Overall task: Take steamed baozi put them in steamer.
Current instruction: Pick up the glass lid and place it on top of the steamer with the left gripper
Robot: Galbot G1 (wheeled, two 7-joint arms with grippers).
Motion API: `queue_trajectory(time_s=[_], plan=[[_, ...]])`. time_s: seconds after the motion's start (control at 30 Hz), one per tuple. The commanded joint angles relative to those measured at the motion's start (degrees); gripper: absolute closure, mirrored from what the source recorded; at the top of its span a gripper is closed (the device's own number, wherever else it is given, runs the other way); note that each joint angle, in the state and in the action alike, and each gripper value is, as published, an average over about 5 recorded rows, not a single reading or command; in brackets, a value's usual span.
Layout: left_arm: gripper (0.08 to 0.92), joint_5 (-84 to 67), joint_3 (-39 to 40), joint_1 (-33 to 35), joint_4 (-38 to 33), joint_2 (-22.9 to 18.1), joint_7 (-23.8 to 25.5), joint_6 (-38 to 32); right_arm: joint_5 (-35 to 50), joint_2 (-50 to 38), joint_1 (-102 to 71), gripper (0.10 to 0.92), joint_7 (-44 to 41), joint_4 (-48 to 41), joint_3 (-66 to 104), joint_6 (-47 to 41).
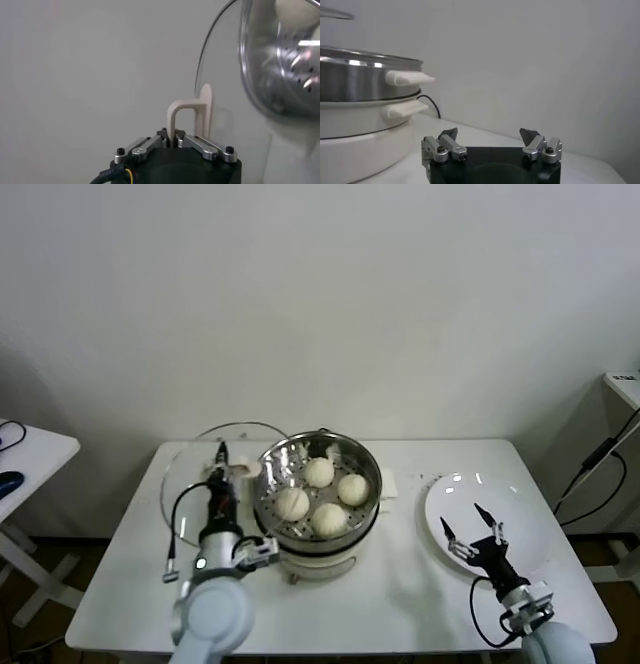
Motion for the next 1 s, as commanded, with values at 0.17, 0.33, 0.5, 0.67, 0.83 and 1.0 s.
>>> queue_trajectory(time_s=[0.17, 0.33, 0.5, 0.67, 0.83, 1.0], plan=[[0.845, 5.4, 10.8, -7.0, 7.3, -4.3, 4.4, 1.6, -2.9, 3.5, -0.8, 0.203, -0.1, 0.2, 1.9, 0.2], [0.845, 5.9, 11.7, -8.0, 9.1, -6.2, 5.2, 2.1, -3.1, 4.0, -0.7, 0.203, -0.1, 0.6, 2.3, 0.0], [0.845, 5.9, 12.8, -9.1, 10.8, -8.0, 6.2, 2.8, -3.4, 4.4, -0.6, 0.203, -0.2, 0.8, 2.4, -0.1], [0.845, 5.5, 13.2, -9.9, 12.5, -9.5, 6.2, 3.3, -3.1, 3.9, -0.6, 0.203, -0.5, 0.1, 2.7, -0.1], [0.845, 5.5, 13.7, -11.2, 13.5, -10.7, 6.0, 3.7, -2.0, 2.6, -0.6, 0.203, -0.7, -0.6, 3.1, 0.0], [0.845, 5.6, 13.9, -11.8, 15.0, -11.8, 5.7, 3.8, -1.0, 1.8, -0.3, 0.203, -0.9, -1.2, 3.3, 0.1]])
